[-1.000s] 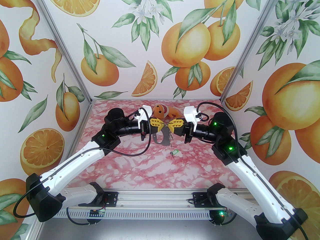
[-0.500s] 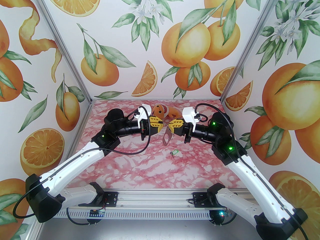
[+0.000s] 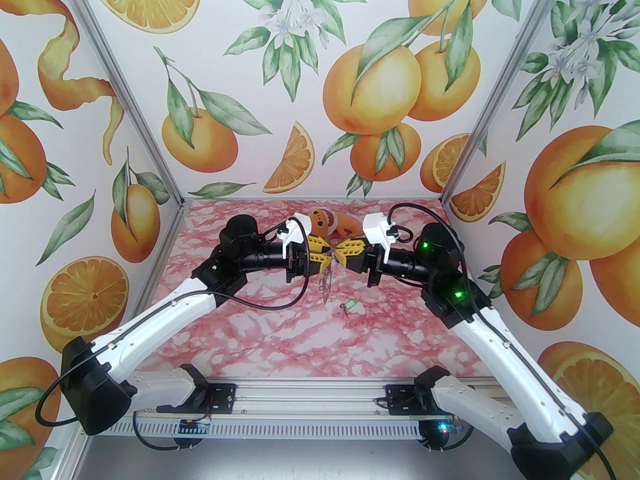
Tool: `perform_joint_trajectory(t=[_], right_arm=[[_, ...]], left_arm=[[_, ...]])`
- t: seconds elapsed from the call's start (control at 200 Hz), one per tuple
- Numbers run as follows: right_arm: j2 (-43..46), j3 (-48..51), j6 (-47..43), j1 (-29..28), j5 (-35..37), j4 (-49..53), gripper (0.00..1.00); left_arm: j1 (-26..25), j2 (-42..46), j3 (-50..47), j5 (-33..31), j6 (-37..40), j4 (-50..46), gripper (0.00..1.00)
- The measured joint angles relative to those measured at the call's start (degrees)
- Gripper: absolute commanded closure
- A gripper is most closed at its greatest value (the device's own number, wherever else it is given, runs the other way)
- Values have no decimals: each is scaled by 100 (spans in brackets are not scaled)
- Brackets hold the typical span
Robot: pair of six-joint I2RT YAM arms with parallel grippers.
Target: Remove the keys from the keyring
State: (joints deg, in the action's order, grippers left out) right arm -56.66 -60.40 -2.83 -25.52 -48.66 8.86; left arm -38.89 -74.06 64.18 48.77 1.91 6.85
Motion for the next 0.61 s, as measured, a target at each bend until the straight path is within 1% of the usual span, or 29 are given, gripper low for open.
perform_joint_trajectory(t=[0.12,0.185,0.24,0.34,0.41,0.61], right_arm=[[0,-2,2,0,-35,0,100],[0,-2,2,0,-46,2,100],[0,-2,0,0,-57,7,100],[4,-2,0,0,-87,9,100],[4,-2,-2,0,-85,11,100],[4,-2,-7,-2,-81,20,100]], left_arm=[[4,-57,66,203,2,9,82],[24,-90,74,291,20,4,83],[35,-98,74,354,52,4,88],[59,-98,76,437,149,-9,93],[74,-98,79,498,184,-42,100],[140,-87,81,588,254,-63,100]])
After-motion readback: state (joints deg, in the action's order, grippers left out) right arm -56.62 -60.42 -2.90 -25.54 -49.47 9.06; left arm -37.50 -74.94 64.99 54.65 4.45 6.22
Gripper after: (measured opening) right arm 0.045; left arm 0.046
